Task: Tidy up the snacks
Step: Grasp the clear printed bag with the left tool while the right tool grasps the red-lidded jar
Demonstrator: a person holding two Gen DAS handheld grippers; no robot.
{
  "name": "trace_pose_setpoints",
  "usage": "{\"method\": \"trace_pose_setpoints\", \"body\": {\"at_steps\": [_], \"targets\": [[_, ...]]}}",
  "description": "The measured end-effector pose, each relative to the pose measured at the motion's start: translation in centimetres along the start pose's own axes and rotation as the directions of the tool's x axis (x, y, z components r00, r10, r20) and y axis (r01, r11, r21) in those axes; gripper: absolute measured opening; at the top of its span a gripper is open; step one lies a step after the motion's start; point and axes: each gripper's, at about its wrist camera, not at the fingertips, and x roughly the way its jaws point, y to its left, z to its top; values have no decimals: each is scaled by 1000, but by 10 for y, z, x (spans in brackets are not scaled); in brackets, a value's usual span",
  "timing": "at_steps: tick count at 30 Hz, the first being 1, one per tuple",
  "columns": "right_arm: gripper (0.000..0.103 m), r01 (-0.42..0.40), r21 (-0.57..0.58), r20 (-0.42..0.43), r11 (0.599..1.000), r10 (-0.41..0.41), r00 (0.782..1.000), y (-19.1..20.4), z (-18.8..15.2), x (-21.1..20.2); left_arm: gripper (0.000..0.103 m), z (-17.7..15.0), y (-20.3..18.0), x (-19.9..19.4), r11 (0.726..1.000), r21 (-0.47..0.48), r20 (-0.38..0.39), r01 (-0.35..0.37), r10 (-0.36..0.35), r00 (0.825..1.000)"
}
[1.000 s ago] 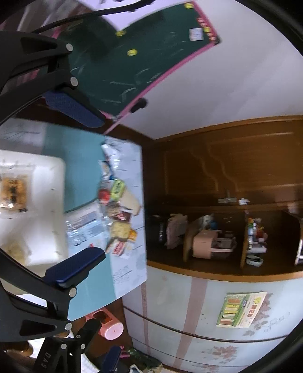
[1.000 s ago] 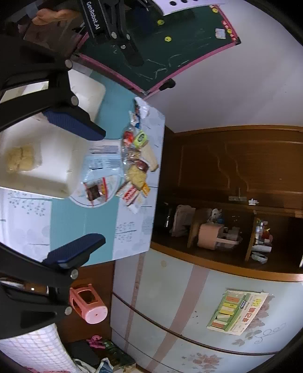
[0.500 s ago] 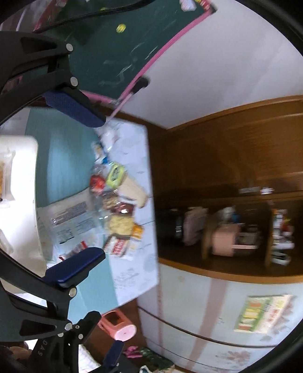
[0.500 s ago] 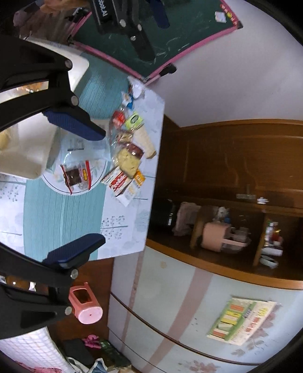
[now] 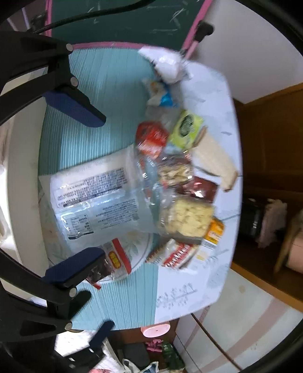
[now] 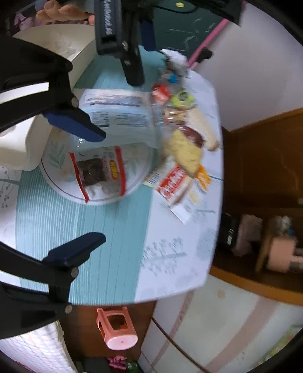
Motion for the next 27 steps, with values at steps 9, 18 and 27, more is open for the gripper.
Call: {"method": "trace_pose_setpoints", "body": {"at_steps": [9,18,27], "targets": [[53,-8,-25,-163,1000,3,987,9,-8,59,102,3,-10,47,999,-24,-121,-22,18,993],[42,10,-4,-185,1000,-10,983,-4,-20,70,102,3,-22,79,998,-56,-195,-30,18,981],[42,-1,33,-160,999,6,987,-20,-29,66,103,1,-51,104,989,12,-231,-149,148,962]]}}
